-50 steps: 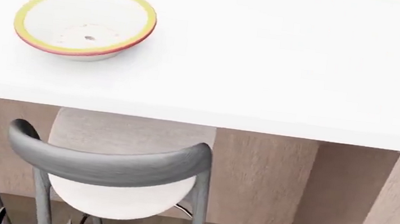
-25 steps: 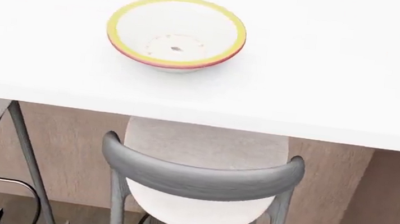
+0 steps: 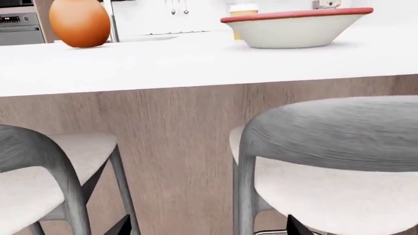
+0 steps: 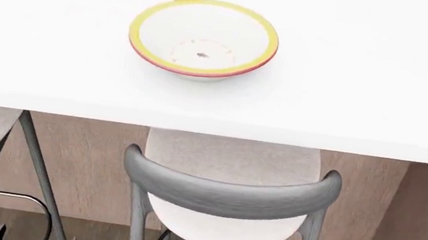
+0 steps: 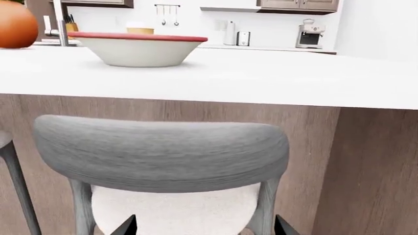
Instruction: Place the cup inside the bowl on the dining table and move the bowl to any counter.
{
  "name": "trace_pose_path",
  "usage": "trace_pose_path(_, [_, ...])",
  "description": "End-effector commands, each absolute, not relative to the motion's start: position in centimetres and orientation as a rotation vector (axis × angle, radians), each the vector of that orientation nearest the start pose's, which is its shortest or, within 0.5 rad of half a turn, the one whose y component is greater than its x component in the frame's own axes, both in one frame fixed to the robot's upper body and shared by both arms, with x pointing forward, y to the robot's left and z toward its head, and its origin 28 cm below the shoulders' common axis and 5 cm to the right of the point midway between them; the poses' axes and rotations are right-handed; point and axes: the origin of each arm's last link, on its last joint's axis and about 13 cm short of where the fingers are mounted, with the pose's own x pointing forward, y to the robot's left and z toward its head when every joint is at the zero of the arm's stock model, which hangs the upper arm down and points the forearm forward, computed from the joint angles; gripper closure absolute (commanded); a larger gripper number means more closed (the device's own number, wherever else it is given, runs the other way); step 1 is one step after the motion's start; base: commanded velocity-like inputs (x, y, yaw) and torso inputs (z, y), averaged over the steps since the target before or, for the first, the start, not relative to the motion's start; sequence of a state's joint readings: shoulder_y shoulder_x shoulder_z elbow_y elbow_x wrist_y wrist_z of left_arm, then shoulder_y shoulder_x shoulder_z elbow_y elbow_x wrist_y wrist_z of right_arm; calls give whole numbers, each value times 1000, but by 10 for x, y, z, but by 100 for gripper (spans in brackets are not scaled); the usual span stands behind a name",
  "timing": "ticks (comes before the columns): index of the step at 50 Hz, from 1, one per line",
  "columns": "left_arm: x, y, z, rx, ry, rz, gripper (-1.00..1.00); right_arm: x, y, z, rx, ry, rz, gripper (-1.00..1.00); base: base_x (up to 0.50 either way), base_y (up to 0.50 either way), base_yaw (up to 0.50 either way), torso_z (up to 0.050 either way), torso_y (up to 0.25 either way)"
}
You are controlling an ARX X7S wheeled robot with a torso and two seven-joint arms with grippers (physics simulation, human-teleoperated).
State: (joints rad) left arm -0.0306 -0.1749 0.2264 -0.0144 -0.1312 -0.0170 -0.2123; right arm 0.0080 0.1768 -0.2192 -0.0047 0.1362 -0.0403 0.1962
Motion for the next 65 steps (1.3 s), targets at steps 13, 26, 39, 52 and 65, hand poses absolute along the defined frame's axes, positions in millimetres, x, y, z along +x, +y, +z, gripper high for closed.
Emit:
trace_pose_path(13, [209,201,16,20,-23,-42,-100,208,-95,13,-38,-14,23,-100,0,0,0,50,0])
trace_pose_path(26, [206,206,15,24,-22,-52,-100,207,-95,13,-37,-13,20,-100,0,0,0,50,0])
trace_pose_path(39, [206,205,14,24,-16,-54,-100,207,-94,13,-42,-7,27,-100,0,0,0,50,0])
trace_pose_path(52, [206,209,17,18,3,-17,-100,207,-94,16,-56,-36,27,-100,0,0,0,7,0])
trace_pose_path(65, [221,200,85,5,-23,-47,-100,214,-101,100,-66,-89,-8,-100,0,0,0,0,0])
